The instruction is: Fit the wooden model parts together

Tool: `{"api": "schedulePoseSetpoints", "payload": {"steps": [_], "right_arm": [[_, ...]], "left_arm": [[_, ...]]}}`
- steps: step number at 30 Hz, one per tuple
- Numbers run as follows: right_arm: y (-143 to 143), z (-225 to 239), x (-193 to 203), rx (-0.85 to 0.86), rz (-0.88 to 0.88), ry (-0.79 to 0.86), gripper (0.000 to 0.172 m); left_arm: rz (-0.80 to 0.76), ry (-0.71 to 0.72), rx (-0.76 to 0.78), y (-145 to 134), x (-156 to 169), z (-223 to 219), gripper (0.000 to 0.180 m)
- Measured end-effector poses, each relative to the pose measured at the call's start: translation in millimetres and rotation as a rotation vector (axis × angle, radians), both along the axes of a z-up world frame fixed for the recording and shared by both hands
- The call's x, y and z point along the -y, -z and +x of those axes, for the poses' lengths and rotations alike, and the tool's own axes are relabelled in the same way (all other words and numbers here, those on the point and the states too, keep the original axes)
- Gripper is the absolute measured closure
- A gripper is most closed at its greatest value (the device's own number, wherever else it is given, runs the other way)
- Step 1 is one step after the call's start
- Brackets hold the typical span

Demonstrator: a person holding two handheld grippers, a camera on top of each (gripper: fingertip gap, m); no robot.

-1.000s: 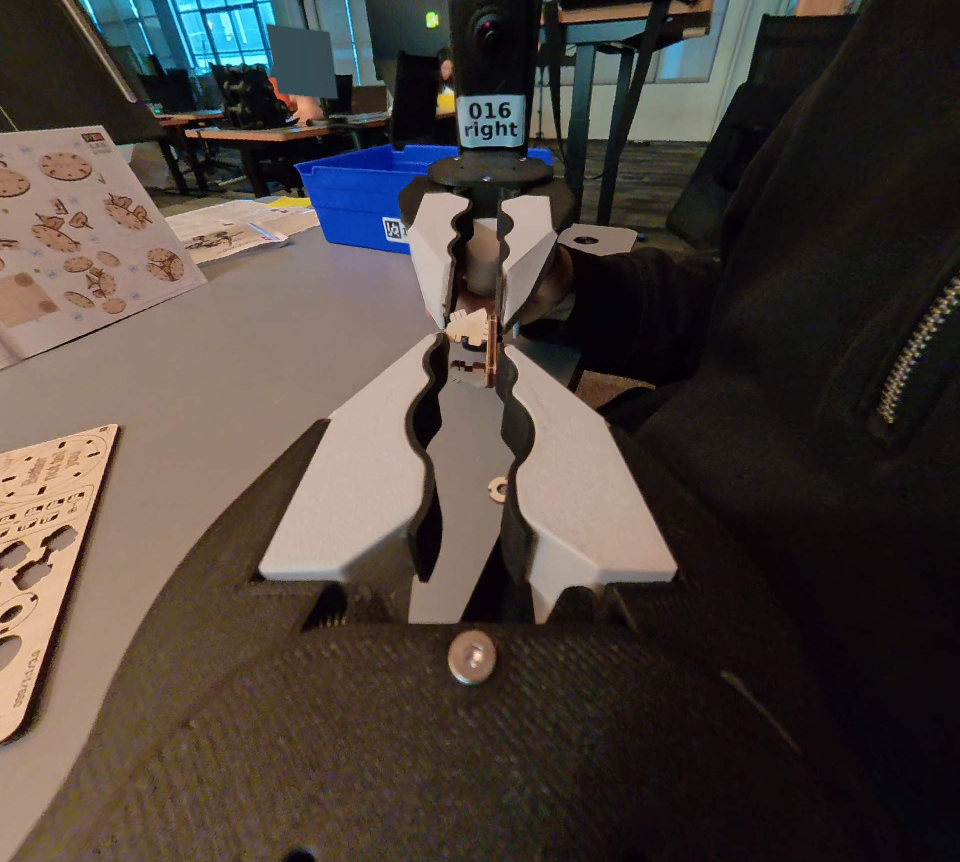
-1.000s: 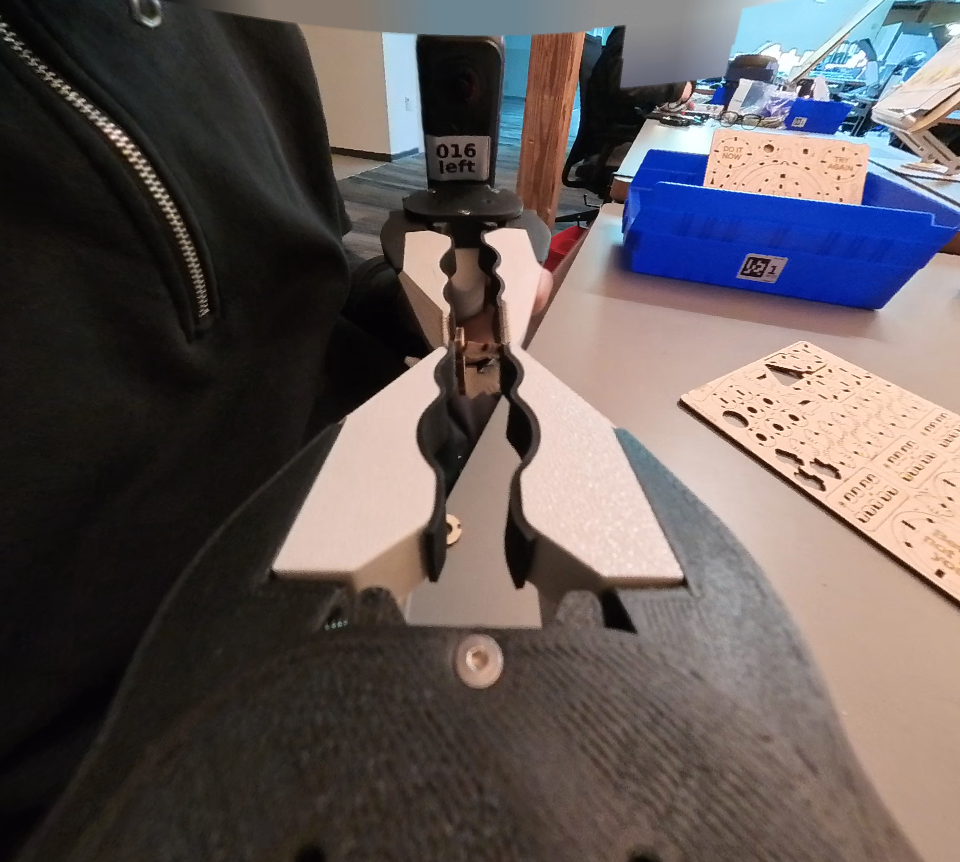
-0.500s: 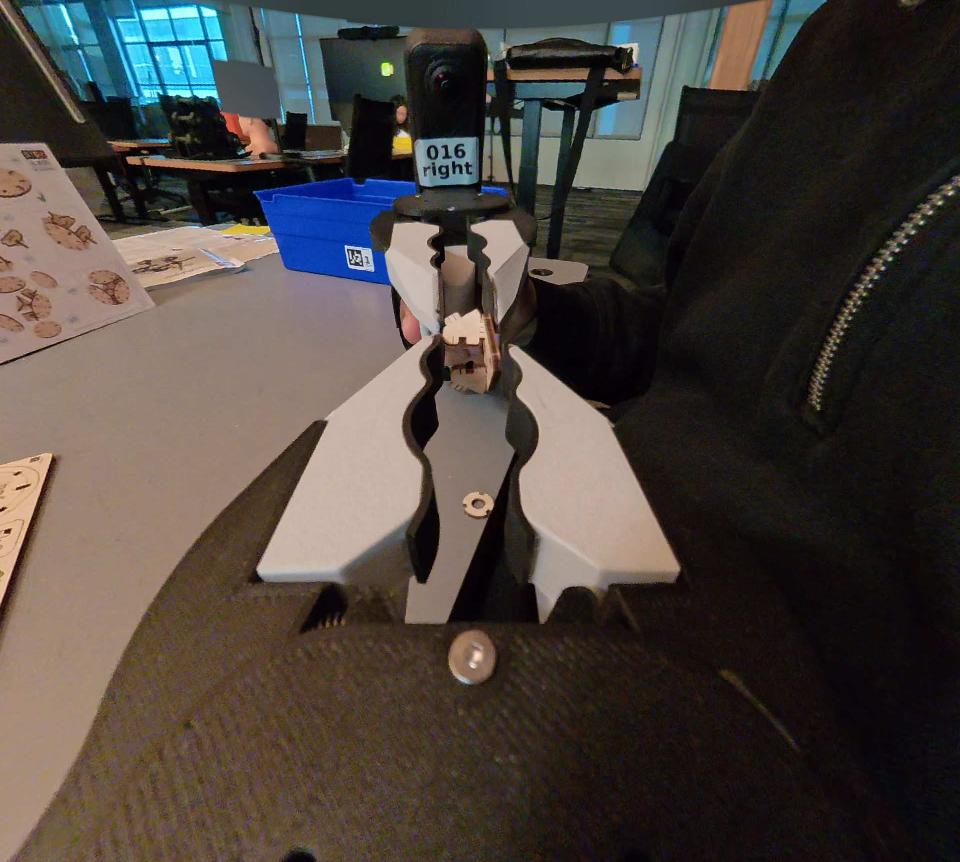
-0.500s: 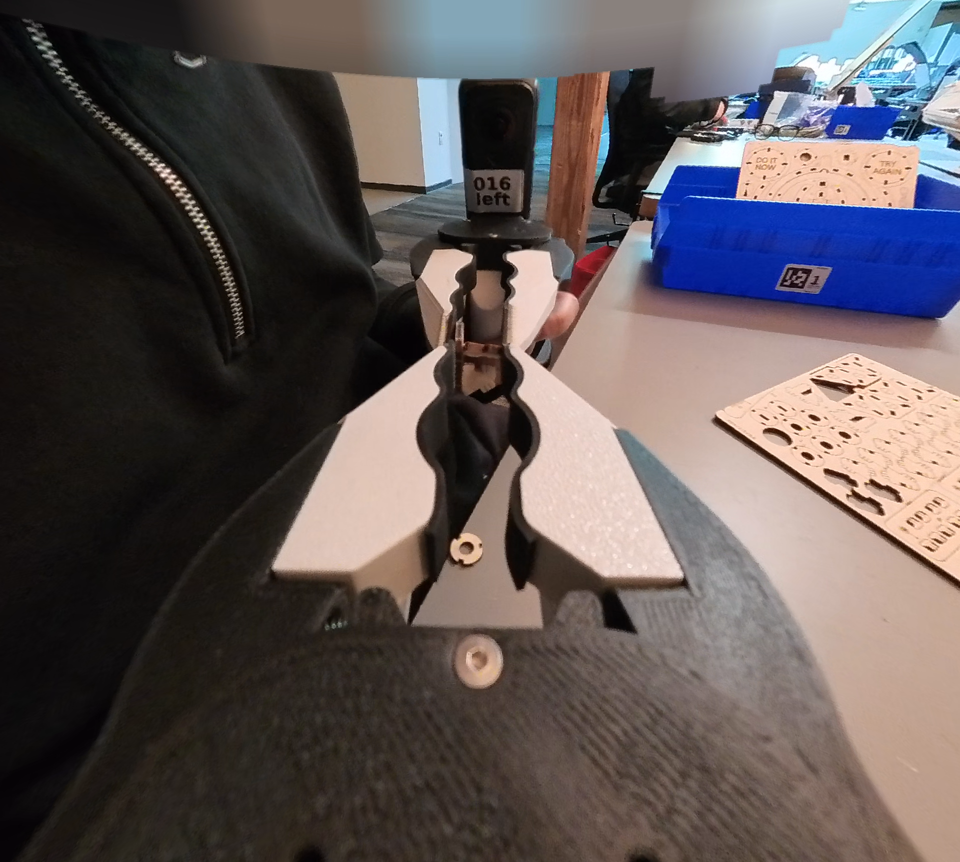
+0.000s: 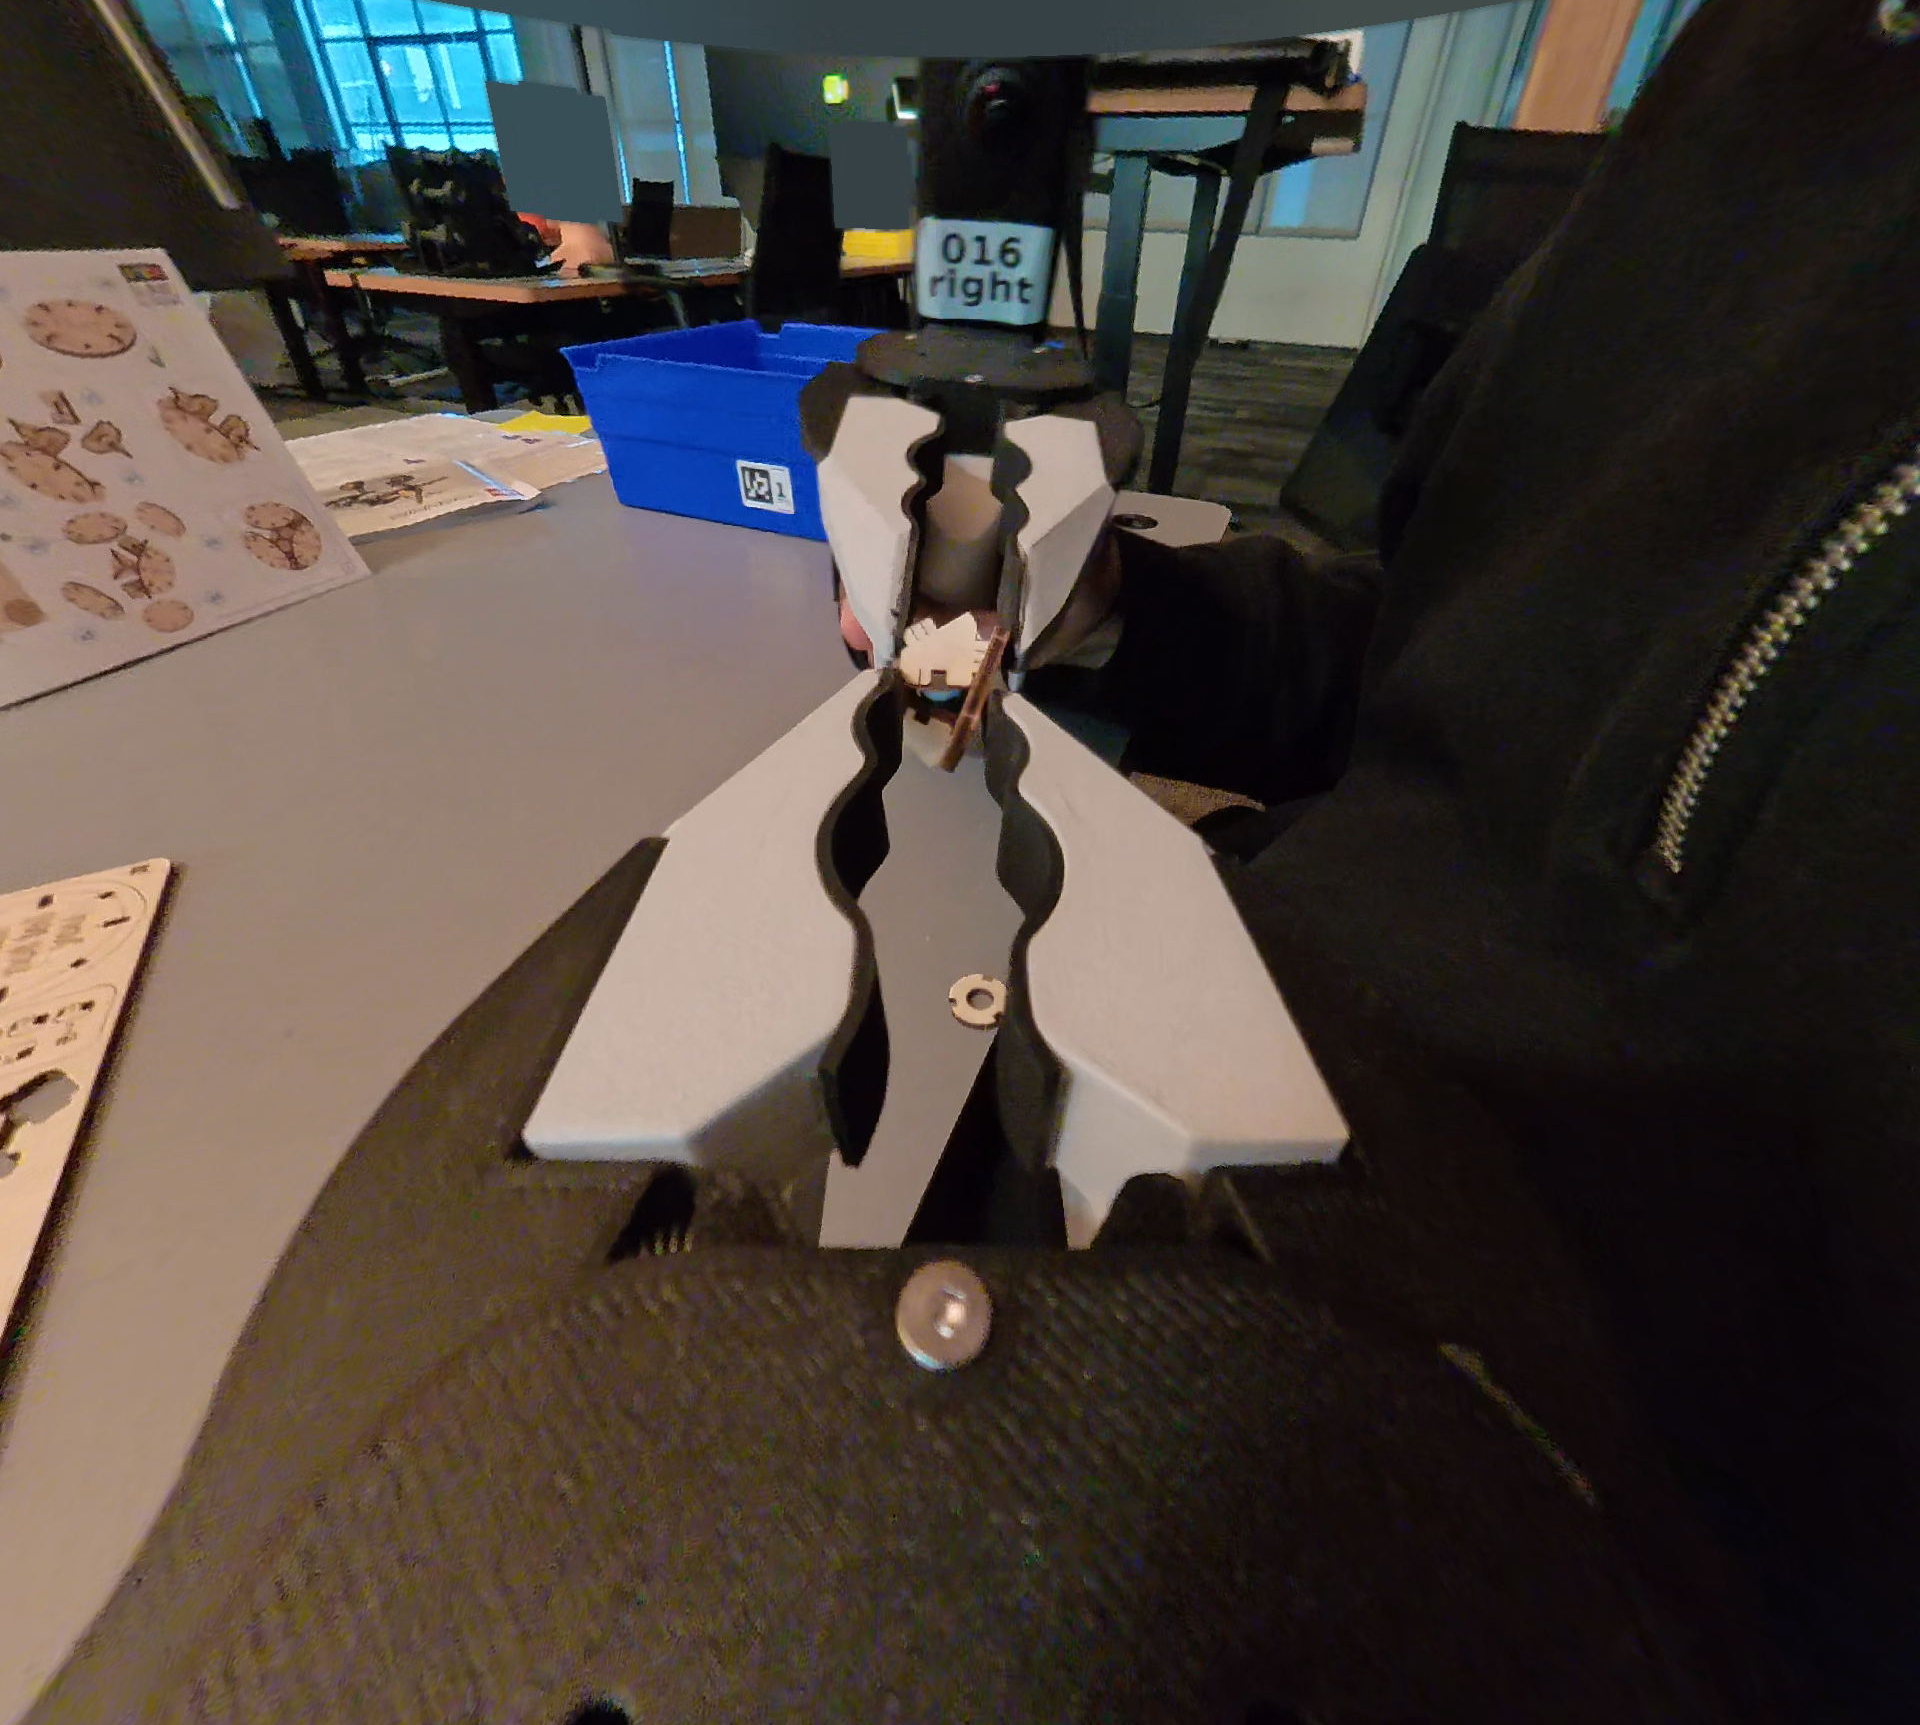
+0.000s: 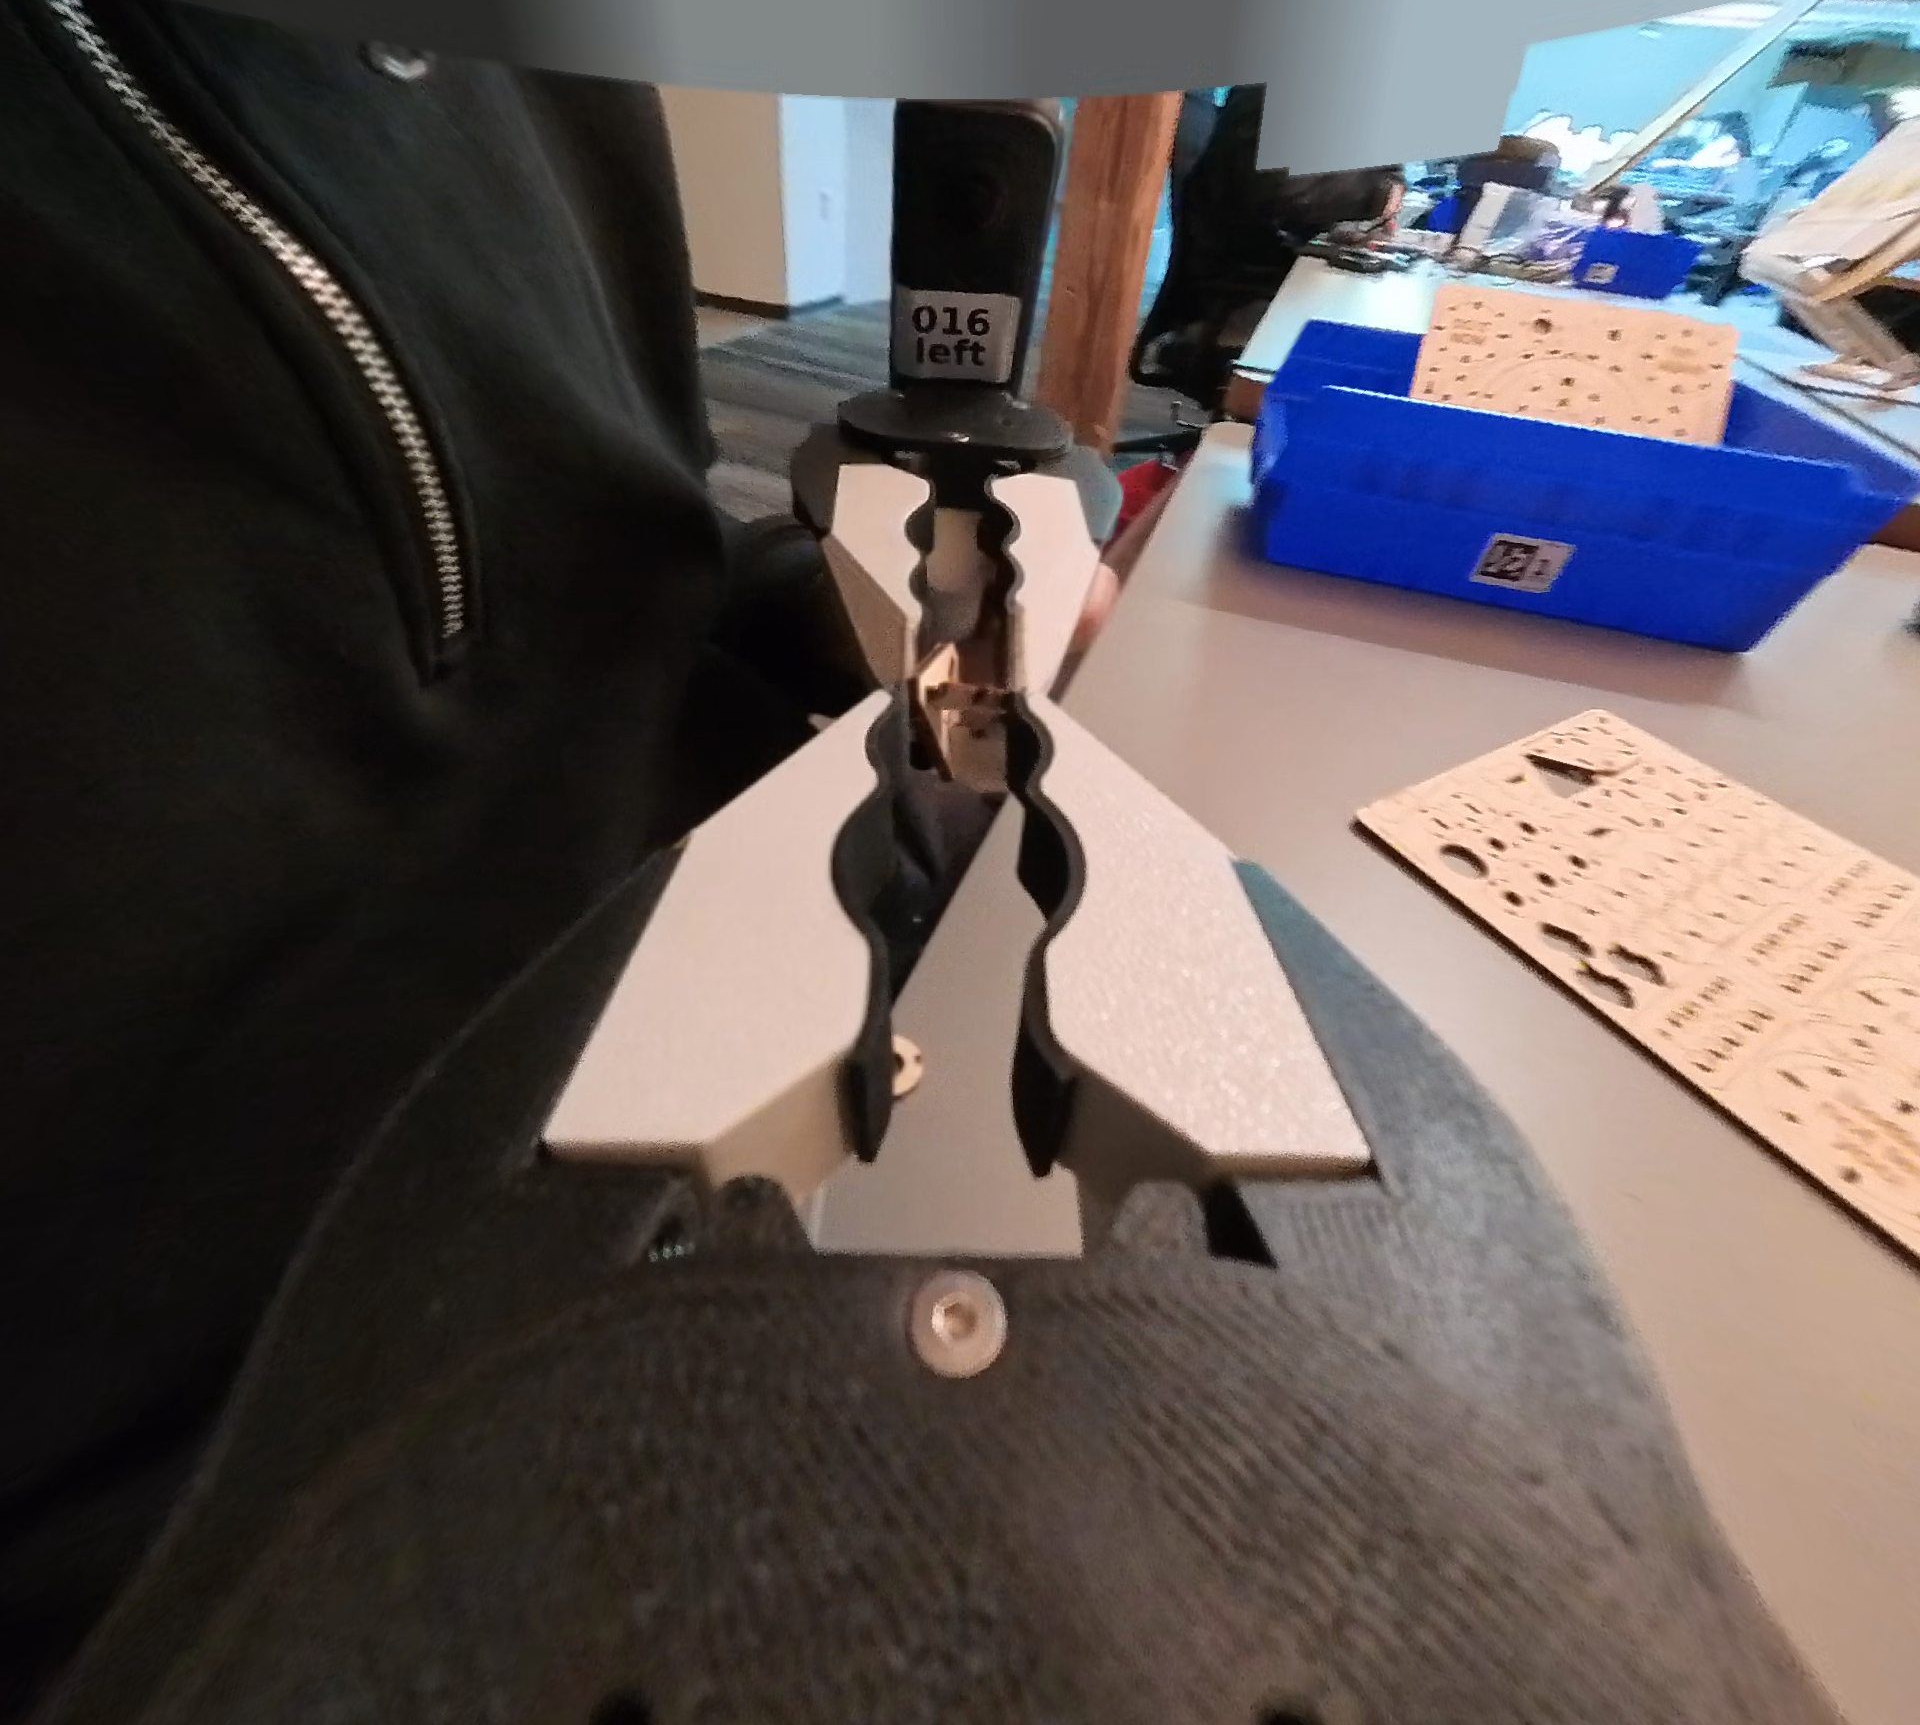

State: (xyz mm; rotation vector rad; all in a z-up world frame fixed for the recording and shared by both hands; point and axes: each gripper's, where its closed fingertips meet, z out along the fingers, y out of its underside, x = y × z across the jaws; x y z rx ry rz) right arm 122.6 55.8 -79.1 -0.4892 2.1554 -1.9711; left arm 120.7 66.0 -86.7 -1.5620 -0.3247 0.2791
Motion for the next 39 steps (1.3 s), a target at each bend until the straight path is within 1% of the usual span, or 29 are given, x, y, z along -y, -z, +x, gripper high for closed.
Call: {"api": "schedulePoseSetpoints", "payload": {"steps": [7, 9, 12, 20, 25, 29, 34, 39], "right_arm": [[6, -6, 7, -0.274, 0.098, 0.159, 0.155], [6, -6, 8, -0.302, 0.110, 0.173, 0.155], [5, -7, 7, -0.302, 0.103, 0.184, 0.157], [9, -10, 6, -0.291, 0.116, 0.187, 0.158], [10, -9, 3, -0.262, 0.116, 0.168, 0.158], [9, -8, 4, -0.261, 0.109, 0.162, 0.157], [9, -6, 3, -0.210, 0.104, 0.128, 0.157], [13, -7, 2, -0.207, 0.123, 0.126, 0.157]], "left_arm": [[0.025, 0.004, 0.063, 5, 4, -7, 0.167], [0.039, 0.019, 0.070, 5, 4, -6, 0.167], [0.033, 0.017, 0.058, 6, 4, -6, 0.164], [0.006, 0.008, 0.036, 9, 2, -6, 0.173], [-0.039, -0.010, 0.007, 11, -1, -6, 0.173], [-0.025, 0.003, 0.007, 10, 0, -4, 0.173], [-0.088, -0.027, -0.056, 11, -1, -2, 0.173], [-0.129, -0.040, -0.062, 15, -2, -3, 0.174]]}}
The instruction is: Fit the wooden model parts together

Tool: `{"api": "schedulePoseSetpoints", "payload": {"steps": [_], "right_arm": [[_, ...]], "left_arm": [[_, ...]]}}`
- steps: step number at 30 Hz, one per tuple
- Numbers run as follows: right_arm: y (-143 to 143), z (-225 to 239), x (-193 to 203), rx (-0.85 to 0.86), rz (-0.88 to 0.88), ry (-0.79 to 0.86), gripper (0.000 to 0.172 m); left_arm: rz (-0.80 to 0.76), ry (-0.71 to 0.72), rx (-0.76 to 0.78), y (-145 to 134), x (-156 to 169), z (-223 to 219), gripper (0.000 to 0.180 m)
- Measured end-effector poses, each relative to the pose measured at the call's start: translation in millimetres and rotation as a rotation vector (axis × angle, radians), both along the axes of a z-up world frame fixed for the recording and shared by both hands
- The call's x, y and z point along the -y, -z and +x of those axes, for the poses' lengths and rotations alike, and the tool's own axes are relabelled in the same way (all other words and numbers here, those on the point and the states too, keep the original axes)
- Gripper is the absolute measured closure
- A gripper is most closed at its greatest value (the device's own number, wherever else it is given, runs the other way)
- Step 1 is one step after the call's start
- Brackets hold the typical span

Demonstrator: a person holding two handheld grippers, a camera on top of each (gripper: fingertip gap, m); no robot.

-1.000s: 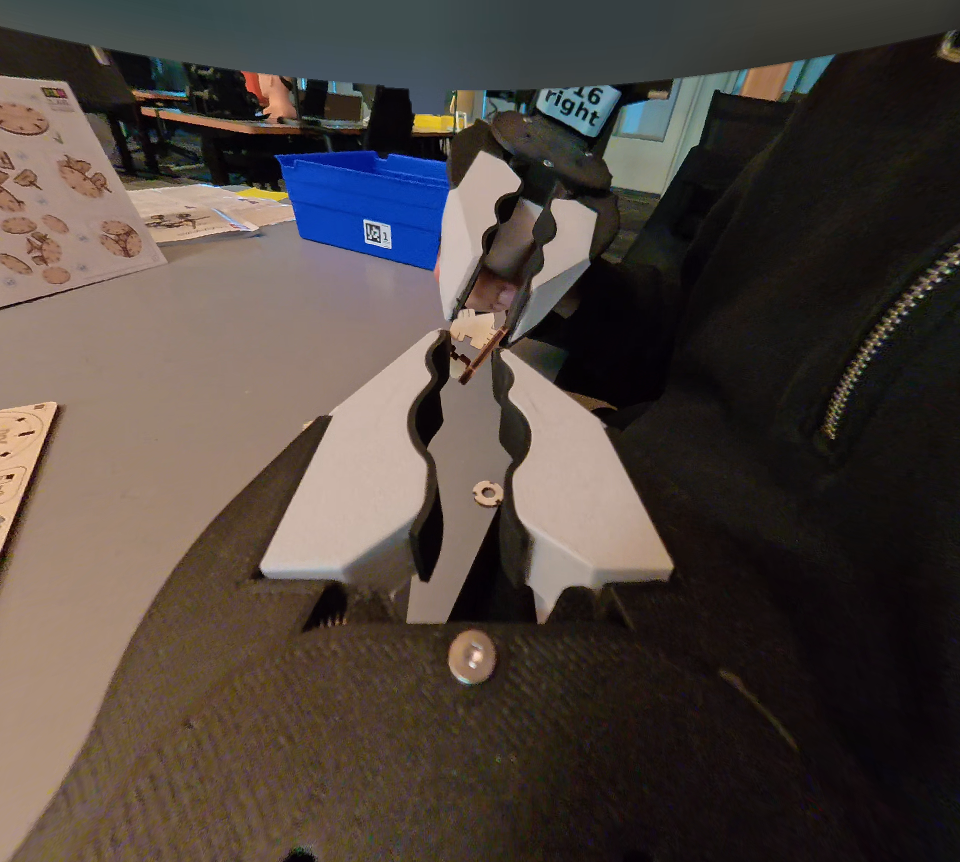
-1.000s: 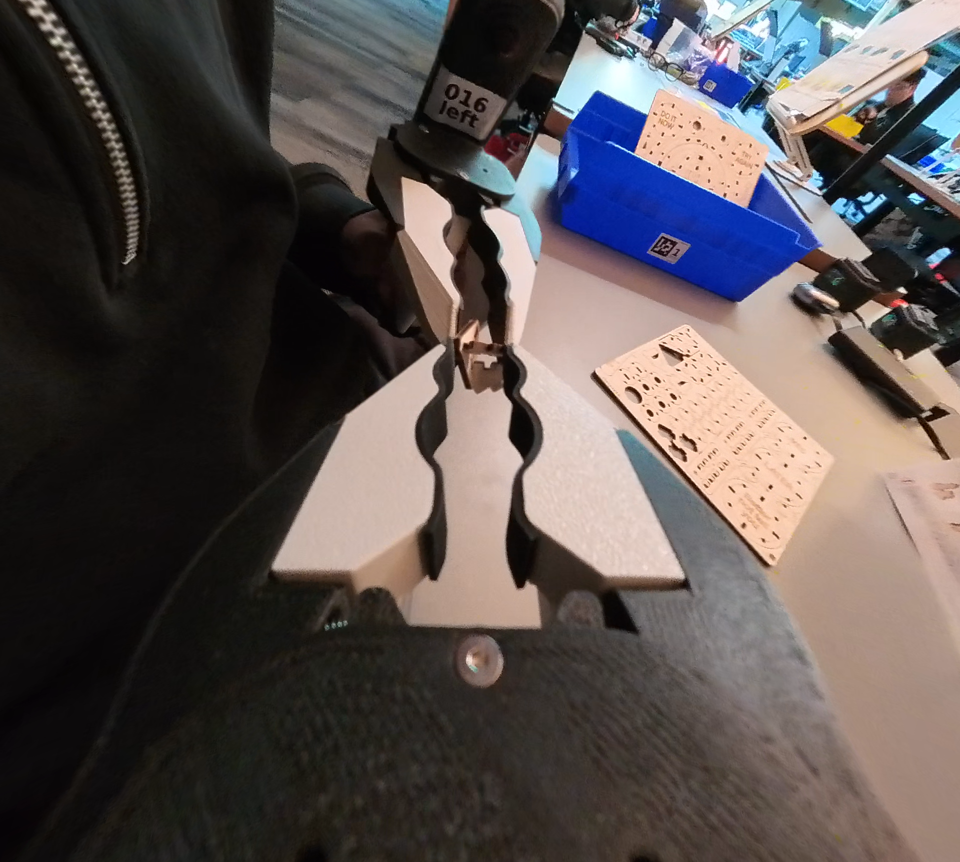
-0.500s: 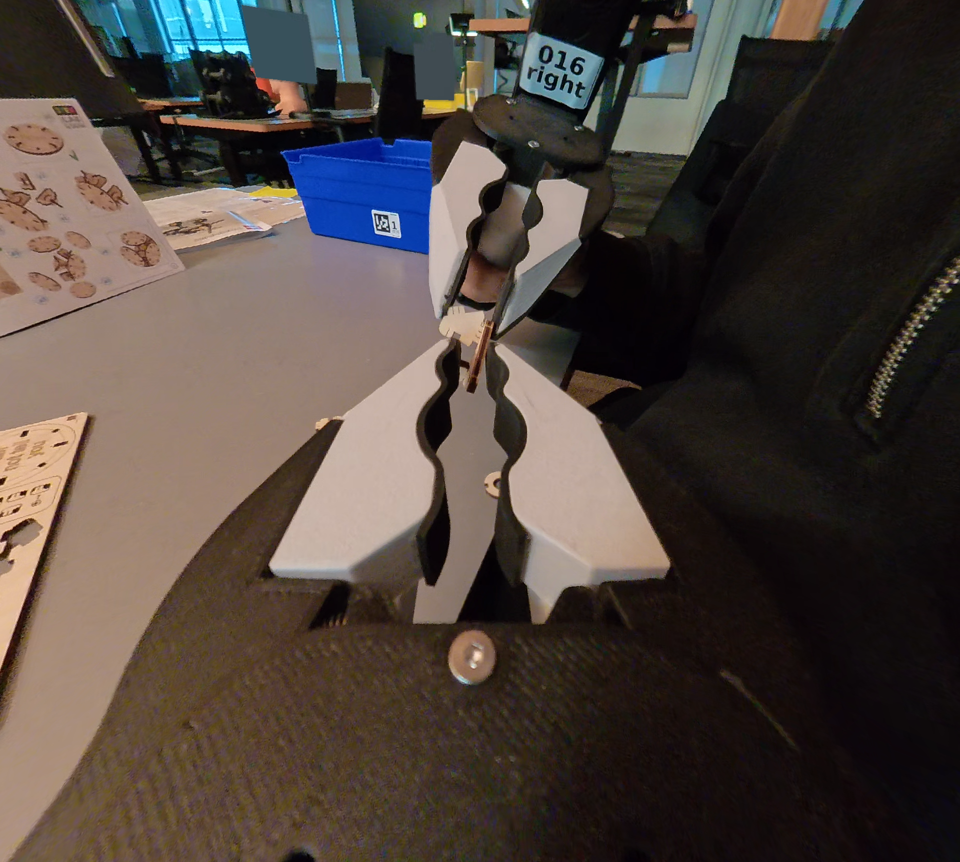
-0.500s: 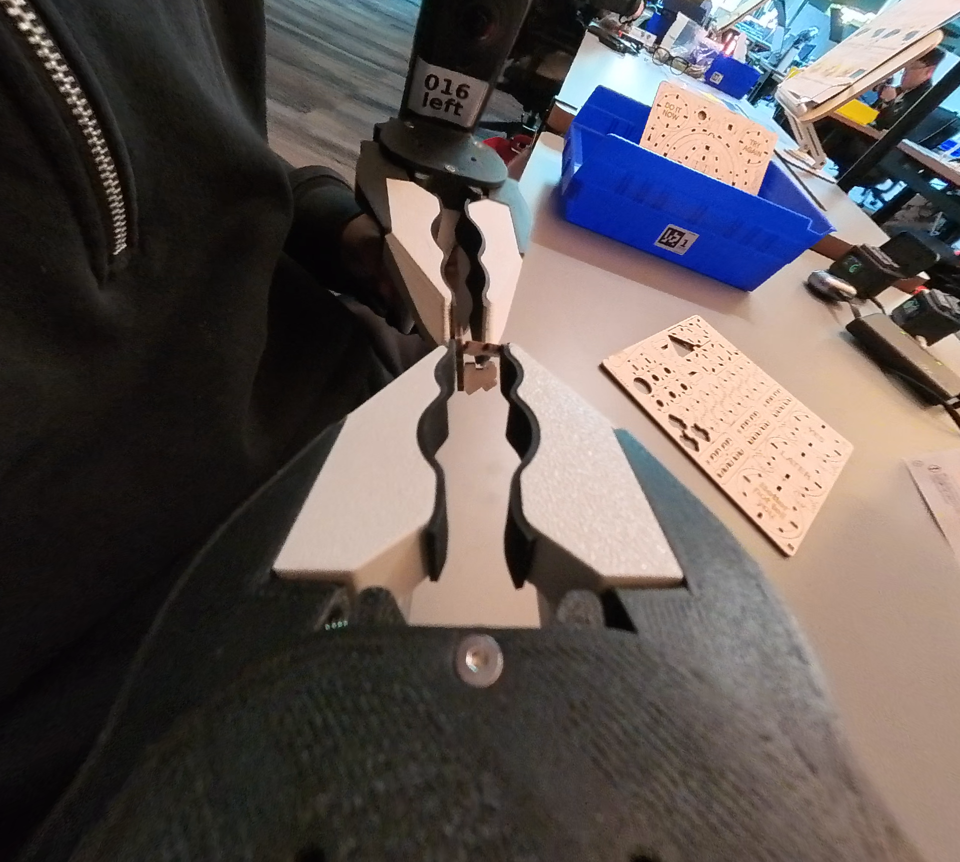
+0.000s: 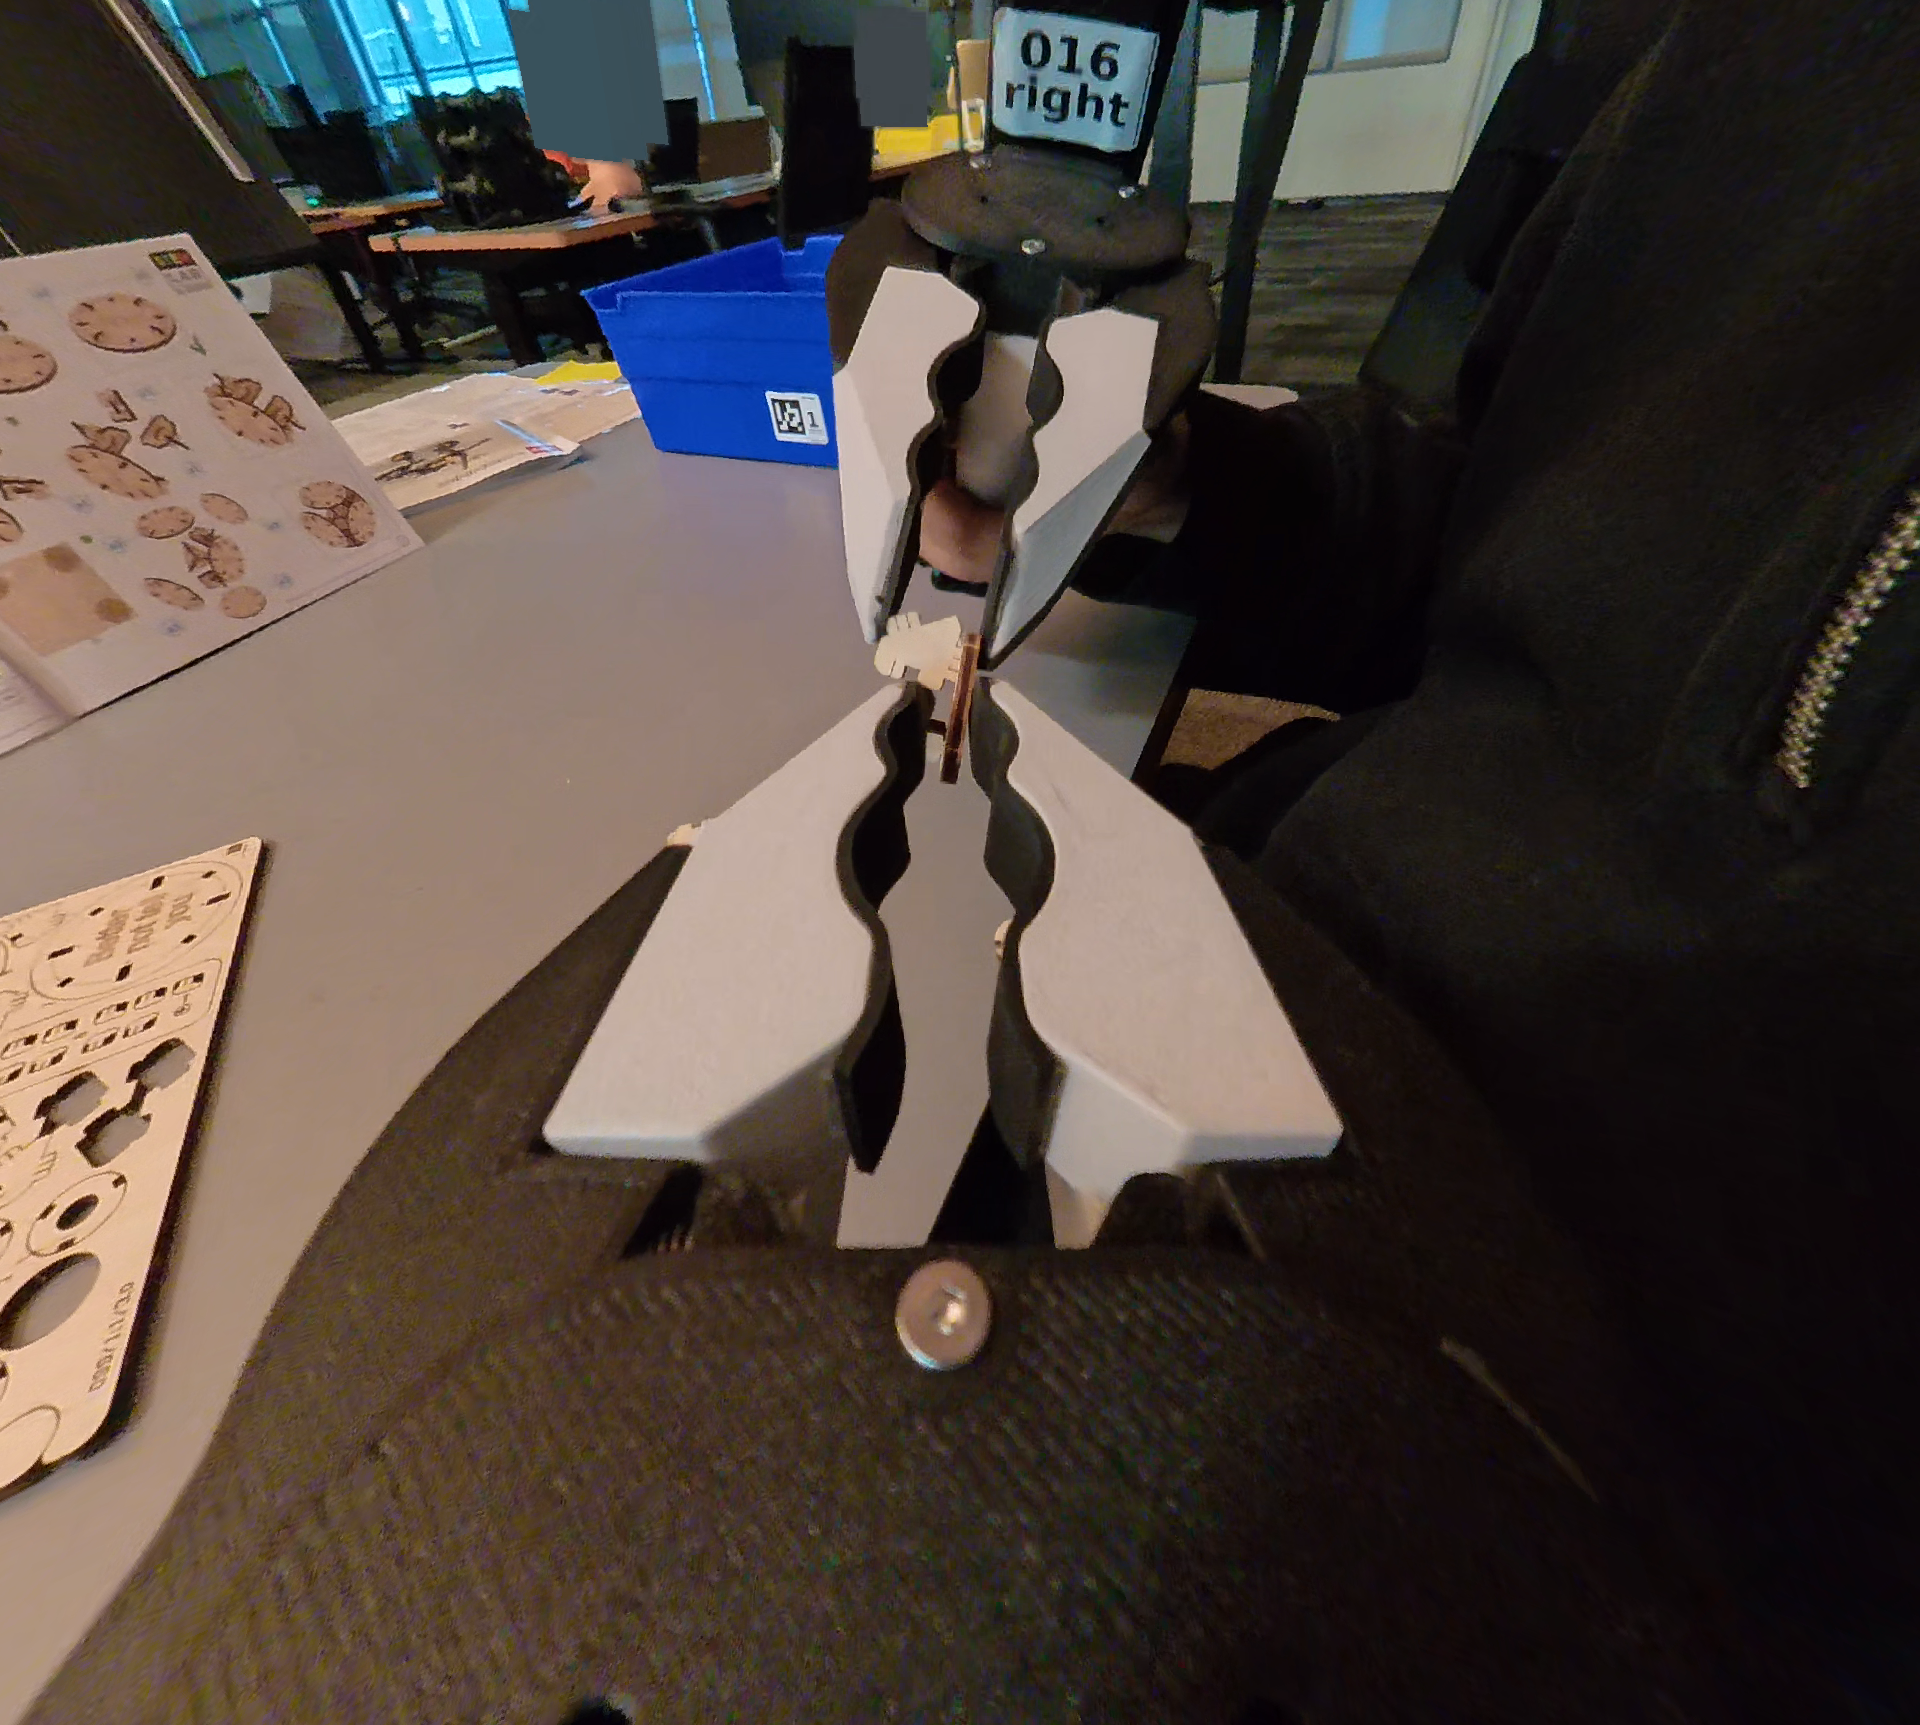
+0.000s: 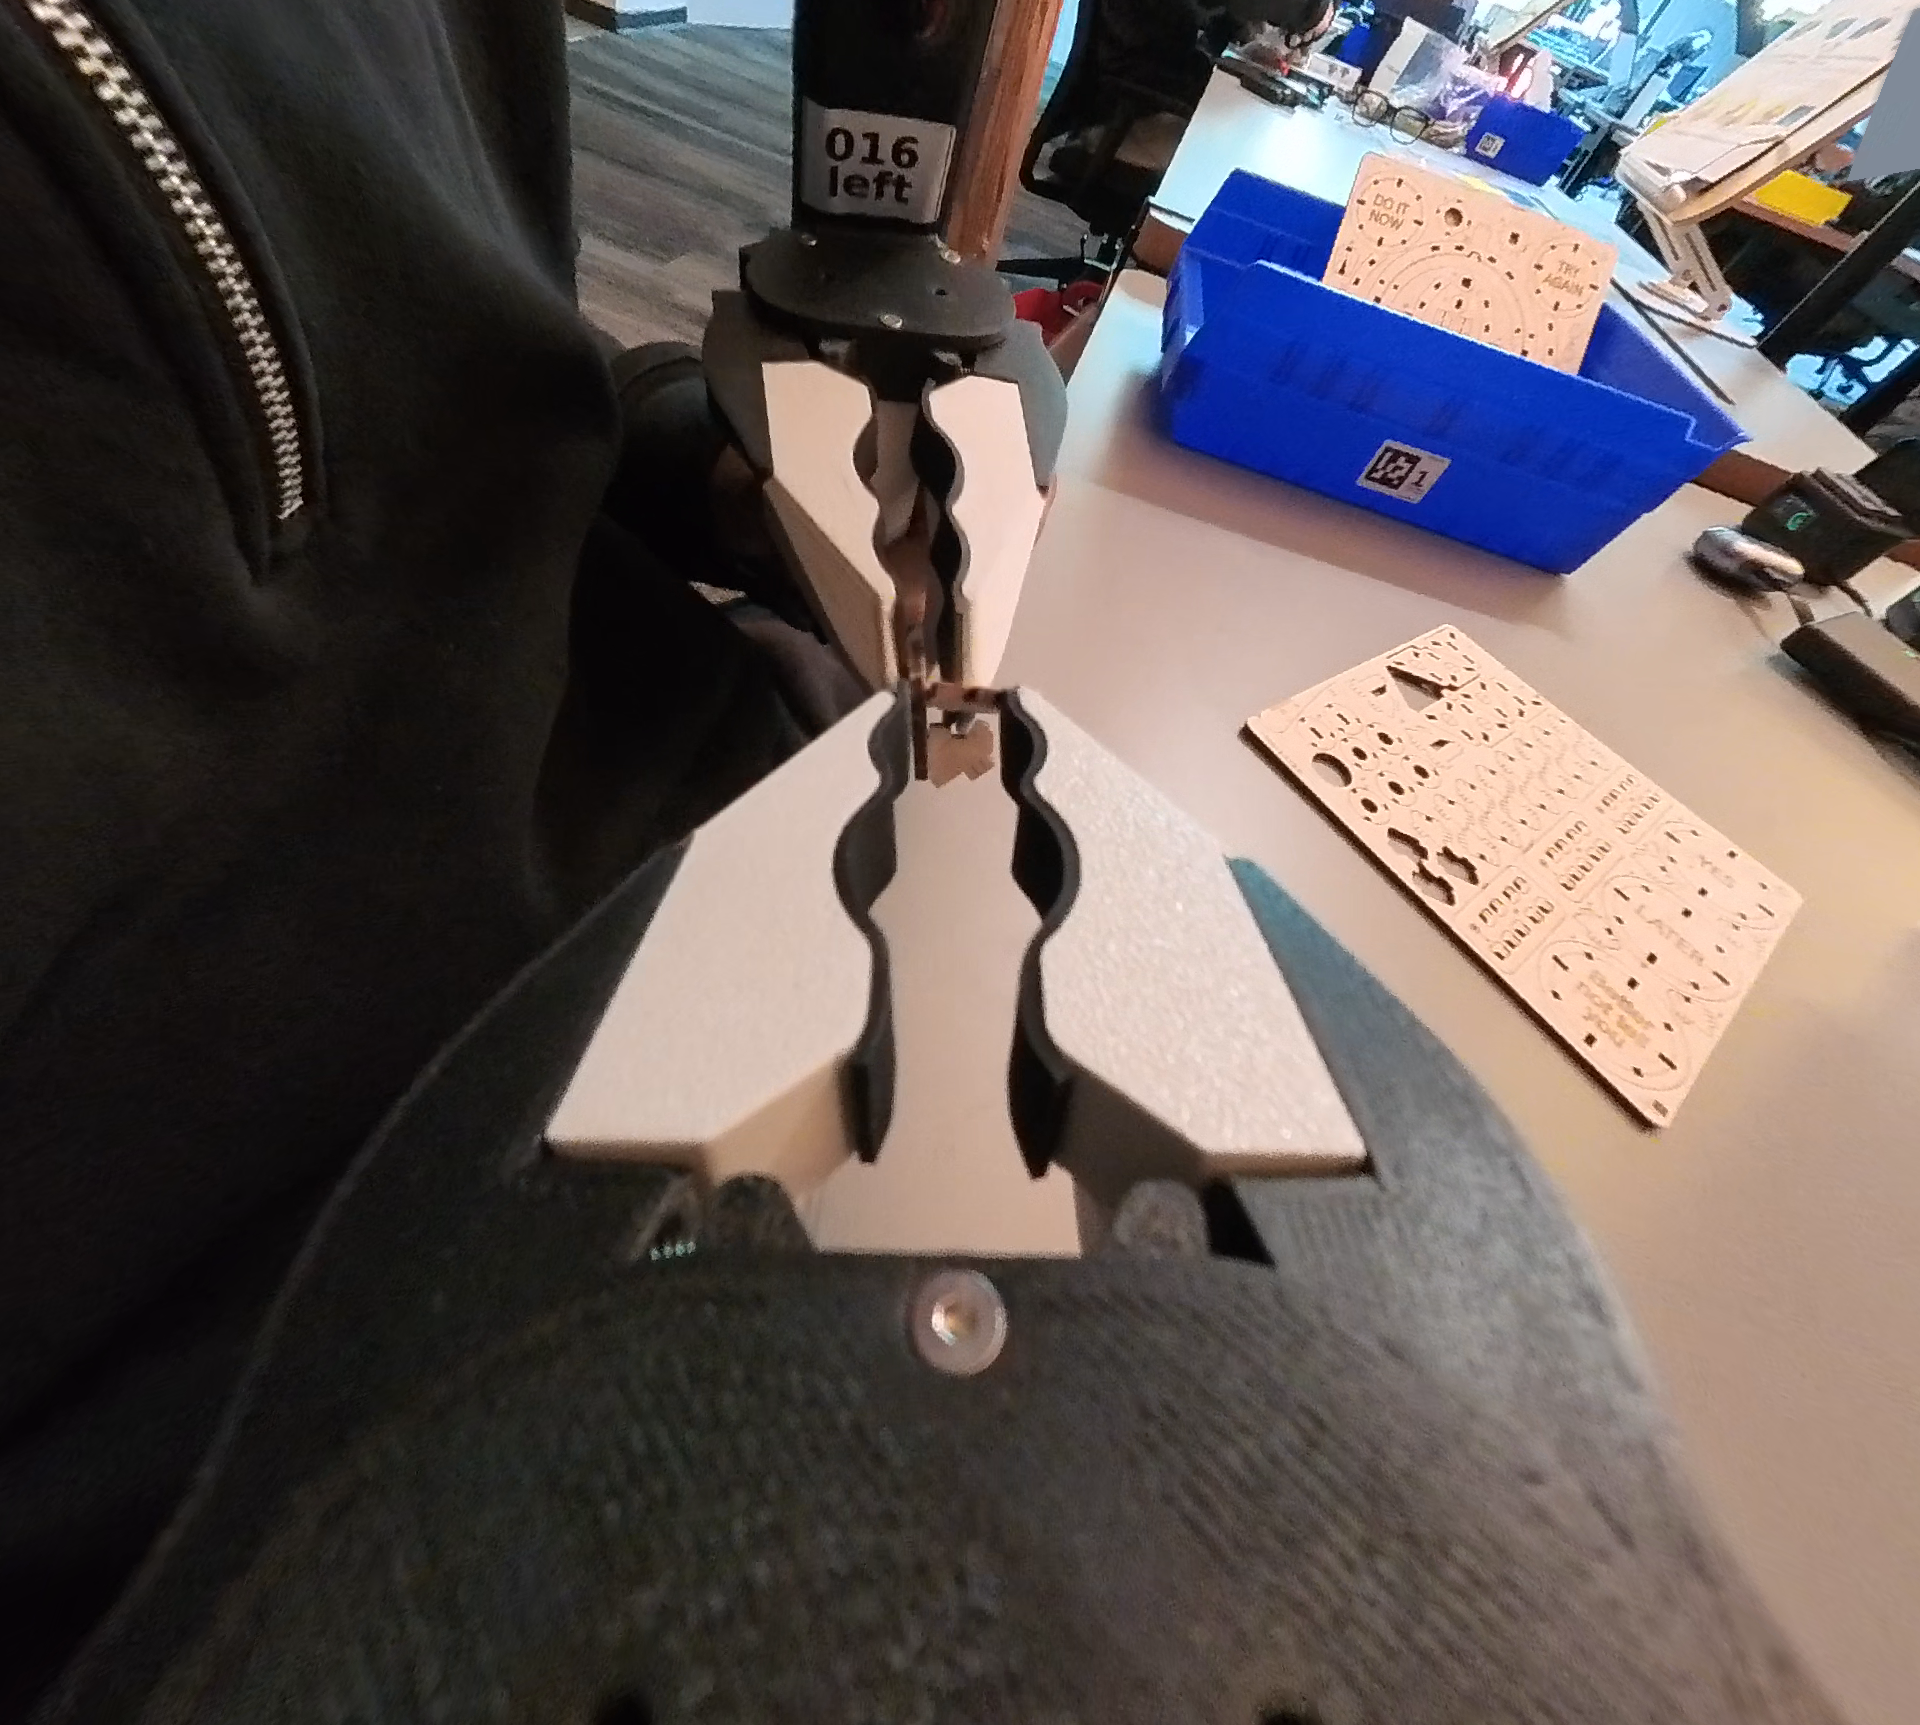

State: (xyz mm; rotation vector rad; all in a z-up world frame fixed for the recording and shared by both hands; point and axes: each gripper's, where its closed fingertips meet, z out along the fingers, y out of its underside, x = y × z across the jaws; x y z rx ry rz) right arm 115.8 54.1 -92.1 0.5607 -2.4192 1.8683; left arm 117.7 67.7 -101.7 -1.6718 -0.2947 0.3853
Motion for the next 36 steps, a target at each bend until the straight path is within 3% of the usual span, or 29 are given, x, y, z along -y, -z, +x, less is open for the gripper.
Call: {"api": "schedulePoseSetpoints", "payload": {"steps": [14, 22, 25, 36], "right_arm": [[1, -1, -4, 0.029, 0.018, -0.011, 0.157], [-6, 7, -5, 0.125, -0.029, -0.081, 0.157], [-6, 8, -6, 0.166, -0.038, -0.102, 0.157], [-6, 11, -7, 0.211, -0.047, -0.135, 0.157]], "left_arm": [[0.027, 0.030, 0.018, 1, -4, 0, 0.174], [0.120, 0.058, 0.065, -7, -1, 1, 0.152], [0.133, 0.098, 0.070, -9, -4, 7, 0.161], [0.085, 0.065, 0.037, -8, -4, 8, 0.165]]}}
